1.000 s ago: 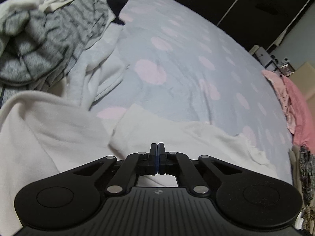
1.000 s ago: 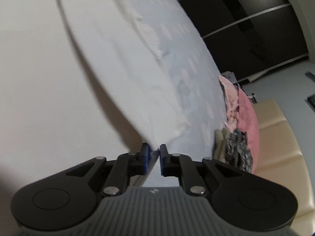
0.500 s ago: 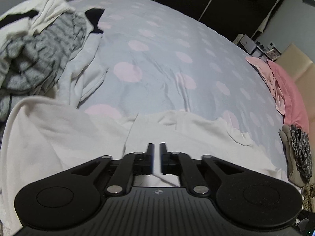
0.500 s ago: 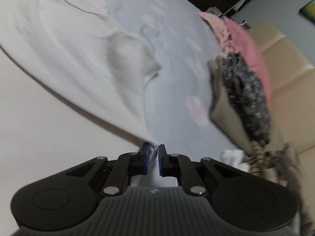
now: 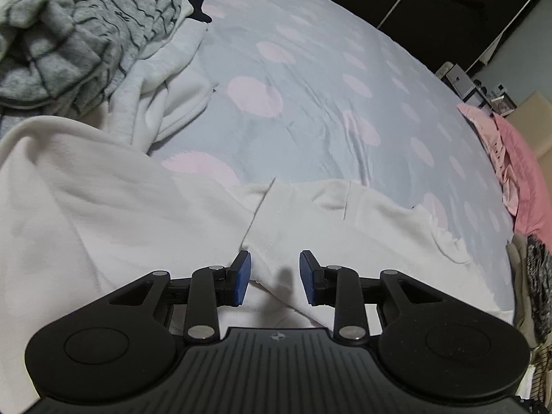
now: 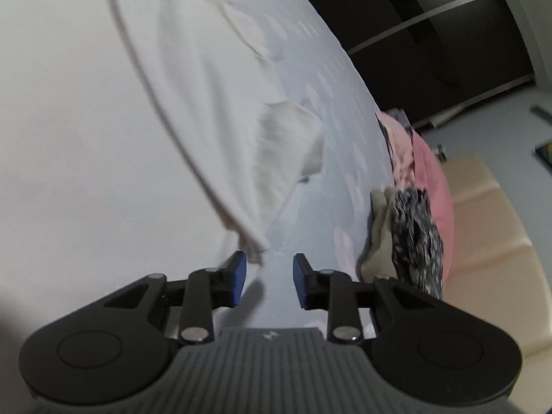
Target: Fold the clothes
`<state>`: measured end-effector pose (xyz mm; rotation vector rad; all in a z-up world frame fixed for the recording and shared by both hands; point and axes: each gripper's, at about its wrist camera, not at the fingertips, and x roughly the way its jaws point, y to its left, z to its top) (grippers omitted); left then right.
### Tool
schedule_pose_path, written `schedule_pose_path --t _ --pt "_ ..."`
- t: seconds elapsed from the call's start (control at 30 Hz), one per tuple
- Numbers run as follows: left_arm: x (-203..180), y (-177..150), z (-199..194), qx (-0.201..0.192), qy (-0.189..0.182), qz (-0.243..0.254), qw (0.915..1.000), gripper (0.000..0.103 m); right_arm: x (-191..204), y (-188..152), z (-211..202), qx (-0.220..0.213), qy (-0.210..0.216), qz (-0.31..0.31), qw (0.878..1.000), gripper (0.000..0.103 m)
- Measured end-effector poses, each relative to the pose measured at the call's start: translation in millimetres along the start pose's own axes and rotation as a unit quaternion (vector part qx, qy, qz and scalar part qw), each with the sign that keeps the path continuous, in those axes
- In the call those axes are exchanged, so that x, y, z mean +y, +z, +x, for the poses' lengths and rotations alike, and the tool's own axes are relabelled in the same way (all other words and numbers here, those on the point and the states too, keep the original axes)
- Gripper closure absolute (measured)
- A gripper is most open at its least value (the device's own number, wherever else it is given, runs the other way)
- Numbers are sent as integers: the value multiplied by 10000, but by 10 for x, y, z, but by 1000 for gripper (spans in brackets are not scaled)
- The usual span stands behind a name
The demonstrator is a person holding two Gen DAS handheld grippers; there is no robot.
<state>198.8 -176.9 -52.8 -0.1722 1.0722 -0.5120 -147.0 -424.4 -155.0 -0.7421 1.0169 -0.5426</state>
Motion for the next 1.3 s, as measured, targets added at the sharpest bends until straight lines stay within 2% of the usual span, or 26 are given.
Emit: schedule_pose_path --t 0.07,0.13,0.2,0.23,0.27,0.4,0.5,0.6,0.73,0.87,0.97,1.07,1.13,1.23,1.3 --pt "-17 -3 6 -46 22 69 10000 77 53 1 14 -114 -100 -158 9998 71" --pt "-37 -5 4 -91 48 153 9998 87 93 22 41 -196 -179 -275 9993 71" --pt "-69 -5 -9 -124 55 268 9995 102 123 42 67 -214 -216 -370 9989 73" --pt "-91 -5 -19 -138 43 333 9993 103 129 51 84 -203 -231 -408 9987 80" --pt "-129 -12 -47 -198 47 441 9988 103 113 58 109 -161 -245 -403 9988 94" --pt "-313 3 -259 -532 -161 698 9960 103 -32 82 137 126 -246 -88 9996 94" --pt "-432 15 -380 -511 -185 873 9947 103 -140 101 159 342 -246 148 9990 94" --pt "-479 -38 -340 -405 -38 1055 9936 103 -227 115 178 551 -203 354 9976 94" --pt "-367 -102 -258 -199 11 1009 9947 103 -227 51 257 873 292 498 9945 98" --pt "-285 -56 -321 -324 5 916 9953 103 -648 30 232 964 838 1295 9833 95" --pt "-281 14 -285 -255 -5 870 9959 103 -1013 44 196 946 1202 2103 9656 87" --pt "-329 83 -218 -121 46 967 9952 103 -1342 126 380 1114 1559 2901 9376 79" --pt "-366 132 -169 -29 97 1077 9941 103 -1557 196 541 1257 1786 3402 9146 78" --pt "-381 219 -94 63 141 1190 9928 102 -1879 300 782 1463 2114 4128 8738 78" --pt "-385 262 -54 89 144 1279 9916 96 -2075 371 943 1597 2317 4559 8444 74"
